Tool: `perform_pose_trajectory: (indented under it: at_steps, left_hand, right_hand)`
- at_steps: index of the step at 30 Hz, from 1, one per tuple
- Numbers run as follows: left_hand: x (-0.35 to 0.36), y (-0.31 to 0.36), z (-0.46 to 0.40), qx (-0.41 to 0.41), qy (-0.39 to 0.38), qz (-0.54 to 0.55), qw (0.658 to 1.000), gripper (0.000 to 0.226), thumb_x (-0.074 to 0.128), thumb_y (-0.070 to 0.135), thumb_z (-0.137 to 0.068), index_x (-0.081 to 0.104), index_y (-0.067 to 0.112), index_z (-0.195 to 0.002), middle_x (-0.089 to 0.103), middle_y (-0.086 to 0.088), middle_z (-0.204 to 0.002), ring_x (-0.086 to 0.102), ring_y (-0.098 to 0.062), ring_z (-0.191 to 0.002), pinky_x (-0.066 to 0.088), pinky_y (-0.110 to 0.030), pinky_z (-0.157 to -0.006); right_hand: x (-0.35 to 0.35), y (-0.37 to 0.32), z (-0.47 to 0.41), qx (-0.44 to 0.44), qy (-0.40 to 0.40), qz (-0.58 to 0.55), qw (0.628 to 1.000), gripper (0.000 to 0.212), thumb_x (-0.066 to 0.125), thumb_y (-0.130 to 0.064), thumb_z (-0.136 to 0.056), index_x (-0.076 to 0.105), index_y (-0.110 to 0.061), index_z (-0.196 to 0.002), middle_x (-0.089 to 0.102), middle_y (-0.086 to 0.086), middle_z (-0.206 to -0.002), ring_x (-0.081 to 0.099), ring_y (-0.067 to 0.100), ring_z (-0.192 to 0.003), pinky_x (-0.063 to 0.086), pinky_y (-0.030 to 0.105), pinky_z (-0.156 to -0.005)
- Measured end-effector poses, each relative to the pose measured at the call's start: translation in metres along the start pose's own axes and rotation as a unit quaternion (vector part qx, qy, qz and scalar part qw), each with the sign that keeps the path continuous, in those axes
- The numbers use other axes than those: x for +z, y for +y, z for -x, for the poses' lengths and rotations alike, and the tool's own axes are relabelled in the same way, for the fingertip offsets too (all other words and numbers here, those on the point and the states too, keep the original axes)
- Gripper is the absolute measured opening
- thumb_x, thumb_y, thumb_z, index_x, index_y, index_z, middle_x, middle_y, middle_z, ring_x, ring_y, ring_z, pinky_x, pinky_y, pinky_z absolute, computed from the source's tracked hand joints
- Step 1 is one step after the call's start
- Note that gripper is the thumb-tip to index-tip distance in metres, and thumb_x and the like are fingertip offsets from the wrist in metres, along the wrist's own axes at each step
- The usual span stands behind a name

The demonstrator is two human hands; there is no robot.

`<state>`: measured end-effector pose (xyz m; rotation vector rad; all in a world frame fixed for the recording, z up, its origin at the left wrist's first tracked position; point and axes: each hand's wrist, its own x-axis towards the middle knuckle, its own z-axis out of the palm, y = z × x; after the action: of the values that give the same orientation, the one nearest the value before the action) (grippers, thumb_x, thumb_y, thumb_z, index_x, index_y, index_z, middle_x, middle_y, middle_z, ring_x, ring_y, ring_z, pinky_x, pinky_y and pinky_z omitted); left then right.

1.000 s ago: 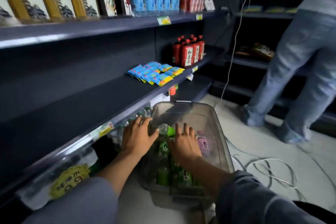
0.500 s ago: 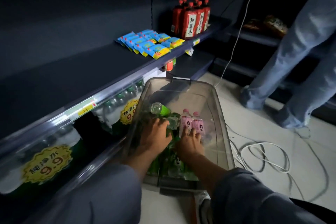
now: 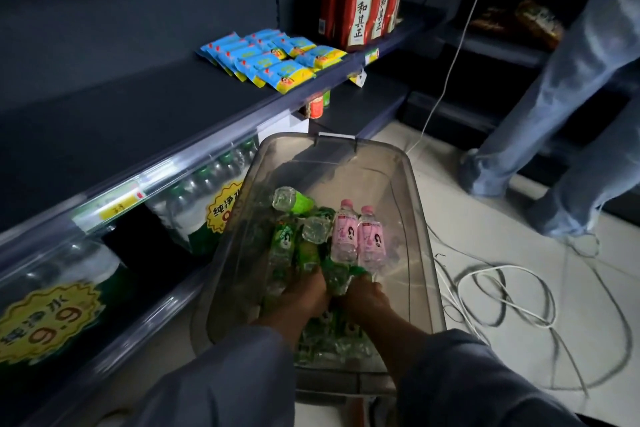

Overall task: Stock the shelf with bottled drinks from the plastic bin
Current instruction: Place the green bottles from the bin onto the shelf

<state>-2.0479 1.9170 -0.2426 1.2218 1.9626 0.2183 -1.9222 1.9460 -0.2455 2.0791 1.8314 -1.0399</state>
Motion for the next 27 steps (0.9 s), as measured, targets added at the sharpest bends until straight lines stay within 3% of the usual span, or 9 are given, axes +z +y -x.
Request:
perform_pose_trajectory:
  at_steps: [3,4,6,8,11,15,18,22,27]
  left_hand:
    - [-0.009,0.009,0.017,-0.018,-0.025,0.037,0.999,0.046,0.041,0.019,-0.107,0.037,0.007,-0.151,0.046,-0.011,-0.15,0.046,-0.028,-0.136,0.038,0.002,-0.082]
    - [-0.007,0.007,0.014,-0.012,-0.027,0.034,0.999,0.053,0.046,0.02,-0.105,0.029,0.009,-0.155,0.044,-0.011,-0.152,0.047,-0.028,-0.135,0.041,-0.001,-0.086]
    - [-0.004,0.005,0.013,-0.014,-0.045,0.015,0.999,0.079,0.054,0.023,-0.1,0.003,0.019,-0.161,0.038,-0.017,-0.156,0.05,-0.034,-0.13,0.047,-0.033,-0.105]
    - [-0.006,0.005,0.017,-0.018,-0.07,-0.029,0.997,0.09,0.053,0.021,-0.099,-0.015,0.023,-0.158,0.027,-0.021,-0.16,0.048,-0.038,-0.132,0.046,-0.047,-0.106]
    - [-0.011,0.008,0.029,0.011,-0.047,-0.066,0.997,0.084,0.048,0.029,-0.101,-0.011,0.02,-0.159,0.024,-0.02,-0.162,0.04,-0.038,-0.14,0.041,-0.049,-0.11]
    - [-0.011,0.007,0.025,0.033,0.0,-0.06,0.998,0.073,0.055,0.031,-0.097,0.015,0.016,-0.157,0.053,-0.018,-0.14,0.056,-0.036,-0.124,0.048,-0.05,-0.101]
    - [-0.011,0.01,0.025,0.015,0.031,-0.063,0.997,0.089,0.064,0.023,-0.095,0.004,0.016,-0.16,0.055,-0.019,-0.137,0.059,-0.035,-0.117,0.051,-0.051,-0.097]
    - [-0.023,0.022,0.042,-0.008,0.091,-0.031,0.995,0.087,0.063,0.026,-0.097,0.003,0.015,-0.16,0.042,-0.023,-0.149,0.049,-0.036,-0.131,0.043,-0.043,-0.106]
    - [-0.052,0.039,0.073,0.01,0.183,-0.035,0.982,0.109,0.072,0.039,-0.09,-0.009,0.023,-0.16,0.044,-0.021,-0.147,0.055,-0.033,-0.123,0.043,-0.037,-0.084]
  right_hand:
    - [-0.006,-0.004,0.009,-0.007,-0.009,0.01,1.0,0.094,0.077,-0.06,-0.061,0.047,-0.02,-0.14,0.052,0.011,-0.136,0.055,0.031,-0.118,0.044,0.035,-0.083]
    - [-0.003,-0.003,0.004,-0.014,-0.013,0.011,1.0,0.093,0.076,-0.062,-0.061,0.049,-0.019,-0.139,0.053,0.011,-0.136,0.056,0.03,-0.117,0.044,0.034,-0.084]
    - [0.006,0.003,-0.008,-0.032,-0.013,0.001,0.999,0.086,0.073,-0.065,-0.059,0.056,-0.019,-0.13,0.057,0.01,-0.129,0.058,0.026,-0.109,0.043,0.031,-0.084]
    - [0.012,0.007,-0.013,-0.037,-0.006,-0.007,0.999,0.084,0.07,-0.068,-0.059,0.057,-0.019,-0.126,0.059,0.009,-0.122,0.058,0.024,-0.105,0.045,0.031,-0.085]
    - [0.0,0.001,0.013,-0.06,0.015,-0.002,0.998,0.078,0.069,-0.063,-0.073,0.053,-0.017,-0.133,0.053,0.01,-0.128,0.05,0.027,-0.114,0.044,0.032,-0.085]
    - [-0.006,0.002,0.02,-0.077,0.025,0.015,0.997,0.074,0.068,-0.051,-0.085,0.043,-0.011,-0.142,0.043,0.014,-0.139,0.042,0.031,-0.127,0.044,0.035,-0.101]
    - [-0.009,0.002,0.025,-0.067,0.038,-0.015,0.997,0.08,0.074,-0.049,-0.08,0.04,-0.012,-0.143,0.039,0.014,-0.142,0.043,0.031,-0.13,0.044,0.036,-0.098]
    - [-0.022,-0.001,0.037,-0.098,0.077,-0.012,0.992,0.094,0.072,-0.049,-0.085,0.02,-0.007,-0.151,0.033,0.021,-0.148,0.039,0.039,-0.137,0.044,0.044,-0.107]
    - [-0.047,-0.012,0.062,-0.17,0.144,-0.087,0.971,0.086,0.08,-0.046,-0.079,0.022,-0.022,-0.138,0.056,0.011,-0.12,0.061,0.029,-0.105,0.057,0.042,-0.087]
